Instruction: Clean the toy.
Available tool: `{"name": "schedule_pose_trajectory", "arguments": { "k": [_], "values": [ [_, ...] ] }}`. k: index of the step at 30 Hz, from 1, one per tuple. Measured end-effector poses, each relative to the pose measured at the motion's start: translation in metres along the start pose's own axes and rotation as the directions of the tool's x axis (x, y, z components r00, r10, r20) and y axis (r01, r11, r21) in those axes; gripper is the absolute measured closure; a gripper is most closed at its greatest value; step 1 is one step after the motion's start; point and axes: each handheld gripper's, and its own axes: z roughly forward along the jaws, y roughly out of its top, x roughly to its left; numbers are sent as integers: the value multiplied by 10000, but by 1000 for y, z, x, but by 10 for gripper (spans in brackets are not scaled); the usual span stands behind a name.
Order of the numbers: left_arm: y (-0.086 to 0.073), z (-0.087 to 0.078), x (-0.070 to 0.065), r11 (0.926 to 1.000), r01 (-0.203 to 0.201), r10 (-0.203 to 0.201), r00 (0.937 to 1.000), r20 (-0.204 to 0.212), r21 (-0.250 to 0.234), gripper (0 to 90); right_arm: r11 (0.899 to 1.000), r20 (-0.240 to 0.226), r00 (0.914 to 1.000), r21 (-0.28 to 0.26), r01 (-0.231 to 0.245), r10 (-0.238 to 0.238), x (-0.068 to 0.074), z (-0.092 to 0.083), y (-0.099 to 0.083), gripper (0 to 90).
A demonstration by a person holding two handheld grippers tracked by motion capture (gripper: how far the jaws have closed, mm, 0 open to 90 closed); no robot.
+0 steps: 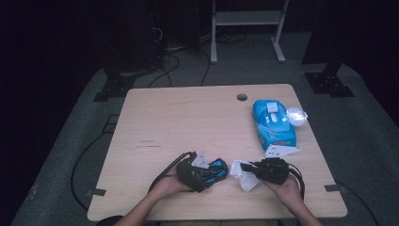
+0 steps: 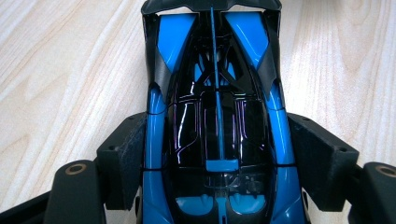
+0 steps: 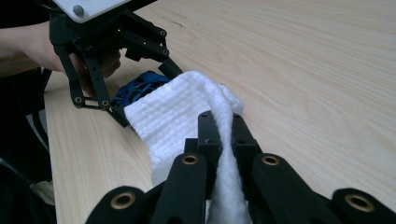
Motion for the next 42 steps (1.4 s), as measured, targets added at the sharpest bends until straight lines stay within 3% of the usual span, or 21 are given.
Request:
{"name": "schedule_pose_trajectory", "arguments": {
  "k": [14, 25, 30, 36, 42],
  "values": [
    [2, -4, 1, 9998, 15, -15, 10000, 22, -193, 265, 9998, -19, 9999, -138, -172, 172, -2, -1, 0, 858],
    [5, 2, 2, 9993, 350, -351, 9994, 59, 161, 255, 9998, -45, 9998, -45, -214, 214, -2, 1, 0, 857],
    [8, 7, 1, 9974, 606, -603, 9981, -99, 383, 200, 9997, -29, 9997, -74, -234, 234, -2, 1, -1, 857],
    [15, 7, 1, 9943, 622, -613, 9980, -125, 861, 256, 9996, -9, 9997, -98, -255, 255, -2, 1, -1, 857],
    [15, 6, 1, 9953, 506, -501, 9987, -91, 829, 259, 9996, 12, 9997, -140, -255, 256, -2, -1, 0, 857]
  ]
}}
